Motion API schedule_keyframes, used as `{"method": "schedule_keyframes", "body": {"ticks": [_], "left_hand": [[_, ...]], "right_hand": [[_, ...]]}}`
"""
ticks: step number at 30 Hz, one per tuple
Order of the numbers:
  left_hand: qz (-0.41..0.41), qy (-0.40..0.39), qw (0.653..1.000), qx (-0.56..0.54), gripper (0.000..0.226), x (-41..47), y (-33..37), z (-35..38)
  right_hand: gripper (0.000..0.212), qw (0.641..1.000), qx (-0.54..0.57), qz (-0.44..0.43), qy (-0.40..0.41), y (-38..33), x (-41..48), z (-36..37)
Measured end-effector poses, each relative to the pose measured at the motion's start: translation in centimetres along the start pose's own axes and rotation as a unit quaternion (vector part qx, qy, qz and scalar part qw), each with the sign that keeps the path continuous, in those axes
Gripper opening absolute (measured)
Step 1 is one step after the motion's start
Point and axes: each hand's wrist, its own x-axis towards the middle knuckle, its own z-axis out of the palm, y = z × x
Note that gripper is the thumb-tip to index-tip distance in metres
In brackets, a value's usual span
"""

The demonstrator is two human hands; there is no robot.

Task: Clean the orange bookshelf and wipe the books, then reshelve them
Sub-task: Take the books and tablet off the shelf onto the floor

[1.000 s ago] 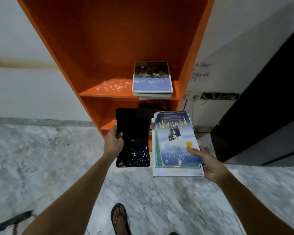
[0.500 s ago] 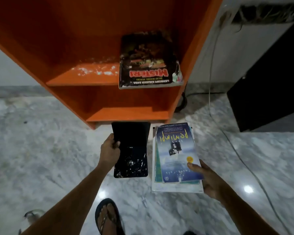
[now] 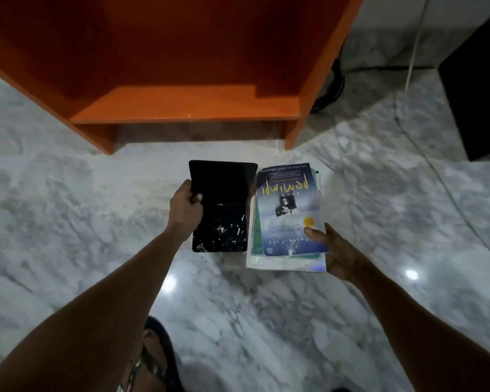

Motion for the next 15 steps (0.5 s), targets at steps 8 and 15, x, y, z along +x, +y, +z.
{"method": "schedule_keyframes", "body": {"ticks": [8,15], "left_hand": [[-0.006,0.014,1.0,0.005,0.033,1.1,-2.2,1.8],[-0.056,0.032,0.996,0.055,0.021,-0.3,-1.4,1.8]], "right_hand": [[0.035,1.0,-0.017,-0.015,0.003,1.2,2.9,-0.8],[0.044,0.99,-0.067,-0.042,0.113,1.4,2.1,0.4]]}}
